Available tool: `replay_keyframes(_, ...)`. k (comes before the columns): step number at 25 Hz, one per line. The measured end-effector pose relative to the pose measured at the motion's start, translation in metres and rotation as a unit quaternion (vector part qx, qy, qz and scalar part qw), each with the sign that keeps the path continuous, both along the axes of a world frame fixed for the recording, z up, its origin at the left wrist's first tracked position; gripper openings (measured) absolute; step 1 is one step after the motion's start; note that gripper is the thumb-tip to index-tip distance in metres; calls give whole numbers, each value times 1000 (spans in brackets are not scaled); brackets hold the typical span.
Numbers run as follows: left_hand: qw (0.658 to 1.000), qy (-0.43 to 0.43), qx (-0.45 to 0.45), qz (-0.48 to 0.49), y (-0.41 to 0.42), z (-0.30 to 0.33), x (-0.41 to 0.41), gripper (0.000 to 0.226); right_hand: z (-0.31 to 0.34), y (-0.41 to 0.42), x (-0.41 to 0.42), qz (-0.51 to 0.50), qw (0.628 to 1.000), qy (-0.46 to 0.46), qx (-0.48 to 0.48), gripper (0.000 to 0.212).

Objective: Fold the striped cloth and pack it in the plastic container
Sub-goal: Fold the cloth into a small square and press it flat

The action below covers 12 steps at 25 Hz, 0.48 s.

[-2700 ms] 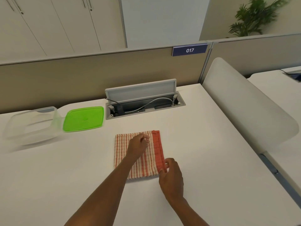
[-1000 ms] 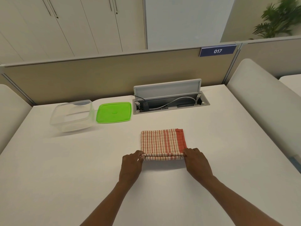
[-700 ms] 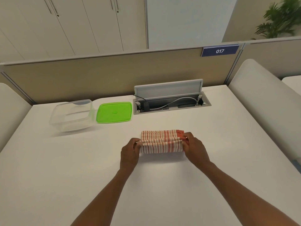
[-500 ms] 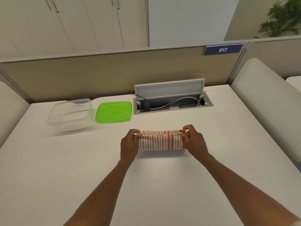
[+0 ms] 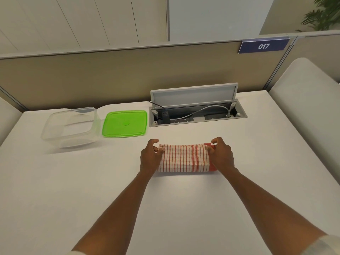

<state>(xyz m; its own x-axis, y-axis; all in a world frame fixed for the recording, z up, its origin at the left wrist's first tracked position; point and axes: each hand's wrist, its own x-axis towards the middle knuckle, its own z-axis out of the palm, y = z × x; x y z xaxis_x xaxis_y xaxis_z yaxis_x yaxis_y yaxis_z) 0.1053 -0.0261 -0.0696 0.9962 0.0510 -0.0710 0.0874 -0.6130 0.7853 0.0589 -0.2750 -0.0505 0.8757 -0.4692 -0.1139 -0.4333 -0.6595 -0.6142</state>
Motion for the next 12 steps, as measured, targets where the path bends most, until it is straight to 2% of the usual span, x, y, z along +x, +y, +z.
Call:
replay_keyframes(4, 998, 19, 56, 7, -5, -6, 1, 38, -6, -2, 7, -27, 999, 10, -16, 29)
replay_keyframes(7, 982, -74, 167, 40, -17, -9, -3, 49, -9, 6, 7, -21, 992, -71, -100, 38)
replay_keyframes(9, 965, -147, 212, -43, -34, -8, -10, 51, -11, 25, 7, 46, 983, -124, -125, 45)
replay_keyframes(12, 929, -152, 255, -223, -52, -22, -22, 51, -21, 60, 4, 214, 963, -73, -144, 52)
